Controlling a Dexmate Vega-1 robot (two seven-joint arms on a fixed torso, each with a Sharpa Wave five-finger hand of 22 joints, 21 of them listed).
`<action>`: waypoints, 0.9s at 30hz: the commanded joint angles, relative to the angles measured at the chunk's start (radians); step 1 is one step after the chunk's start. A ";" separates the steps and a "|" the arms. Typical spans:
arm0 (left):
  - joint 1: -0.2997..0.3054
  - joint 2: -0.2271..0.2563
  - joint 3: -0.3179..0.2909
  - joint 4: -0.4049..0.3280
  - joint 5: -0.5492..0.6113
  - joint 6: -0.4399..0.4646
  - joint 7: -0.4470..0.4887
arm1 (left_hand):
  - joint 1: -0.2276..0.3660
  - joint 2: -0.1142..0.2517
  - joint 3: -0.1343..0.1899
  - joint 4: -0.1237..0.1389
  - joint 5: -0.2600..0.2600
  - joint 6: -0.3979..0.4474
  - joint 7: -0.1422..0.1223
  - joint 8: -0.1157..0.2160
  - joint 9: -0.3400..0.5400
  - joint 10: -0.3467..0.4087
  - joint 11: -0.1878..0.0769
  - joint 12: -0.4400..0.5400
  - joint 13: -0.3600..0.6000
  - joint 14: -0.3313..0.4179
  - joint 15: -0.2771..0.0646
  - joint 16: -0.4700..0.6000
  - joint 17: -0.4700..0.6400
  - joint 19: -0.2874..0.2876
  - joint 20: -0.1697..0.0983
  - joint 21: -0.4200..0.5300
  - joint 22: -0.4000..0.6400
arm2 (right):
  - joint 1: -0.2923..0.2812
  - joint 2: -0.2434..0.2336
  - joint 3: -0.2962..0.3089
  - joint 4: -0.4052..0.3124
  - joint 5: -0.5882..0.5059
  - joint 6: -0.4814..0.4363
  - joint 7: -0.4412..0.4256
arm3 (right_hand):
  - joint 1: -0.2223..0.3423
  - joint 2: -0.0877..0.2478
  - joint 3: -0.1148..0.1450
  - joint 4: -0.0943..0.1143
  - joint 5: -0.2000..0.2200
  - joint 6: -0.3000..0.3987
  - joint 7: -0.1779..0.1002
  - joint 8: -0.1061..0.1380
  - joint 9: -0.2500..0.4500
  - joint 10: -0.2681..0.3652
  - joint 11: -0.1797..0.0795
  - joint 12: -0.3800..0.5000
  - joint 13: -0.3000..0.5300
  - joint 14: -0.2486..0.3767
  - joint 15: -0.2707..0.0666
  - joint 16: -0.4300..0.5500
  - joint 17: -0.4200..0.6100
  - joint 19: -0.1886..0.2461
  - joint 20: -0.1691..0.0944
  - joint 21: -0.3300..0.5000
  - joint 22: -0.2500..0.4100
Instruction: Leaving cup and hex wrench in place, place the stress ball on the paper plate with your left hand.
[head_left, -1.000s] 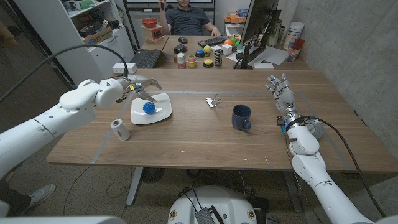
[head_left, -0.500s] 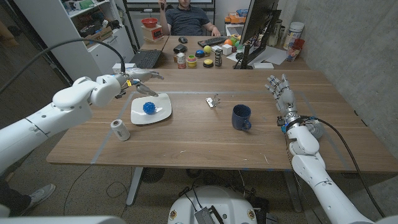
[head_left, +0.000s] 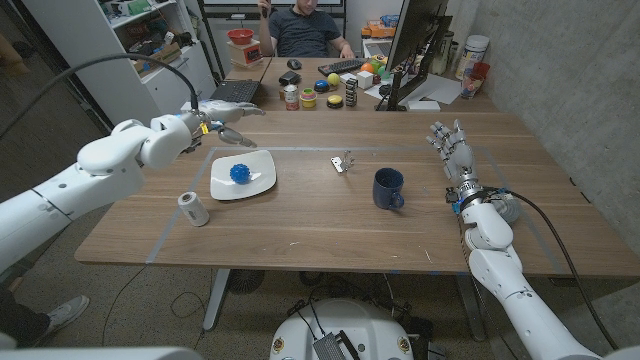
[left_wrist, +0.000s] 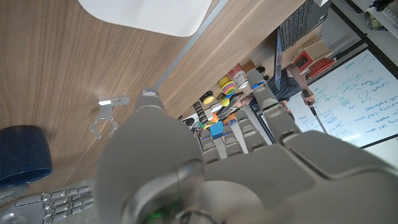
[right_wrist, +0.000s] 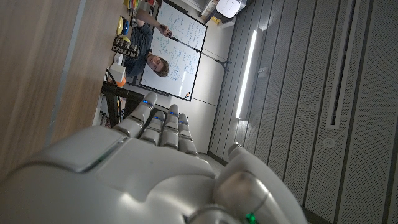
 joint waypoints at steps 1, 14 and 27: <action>0.045 0.002 -0.056 -0.028 -0.020 -0.016 0.074 | -0.016 -0.006 -0.012 0.007 0.008 -0.013 -0.003 0.005 0.004 -0.004 -0.012 0.003 0.003 -0.004 -0.007 0.006 0.001 -0.001 -0.008 -0.007 0.002 | 0.007 0.008 0.002 0.024 0.007 0.014 0.012 | 0.010 0.063 -0.003 -0.002 0.006 0.011 -0.001 0.005 0.004 0.008 0.000 0.008 0.003 0.008 0.003 -0.001 0.002 0.007 -0.040 -0.004 0.004; 0.107 0.006 -0.133 -0.060 -0.060 -0.045 0.127 | -0.099 -0.034 -0.068 0.049 0.007 -0.029 -0.002 0.015 0.006 -0.014 -0.015 0.005 0.001 -0.016 -0.004 0.007 0.000 -0.006 -0.001 -0.035 0.002 | 0.005 0.013 0.005 0.034 0.010 0.028 0.016 | 0.009 0.062 -0.004 -0.001 0.006 0.011 0.000 0.005 0.004 0.008 0.000 0.007 0.003 0.009 0.005 0.000 0.002 0.009 -0.040 -0.008 0.004; 0.165 -0.010 -0.223 -0.079 -0.083 -0.071 0.184 | -0.210 -0.064 -0.138 0.099 -0.002 -0.018 -0.003 0.028 0.008 -0.001 -0.013 0.013 0.000 -0.012 -0.003 0.014 -0.002 0.006 -0.004 -0.061 0.003 | 0.015 0.026 0.007 0.072 0.022 0.057 0.035 | 0.008 0.062 -0.005 -0.001 0.006 0.012 0.000 0.005 0.004 0.008 -0.001 0.007 0.003 0.008 0.005 -0.001 0.002 0.011 -0.040 -0.012 0.004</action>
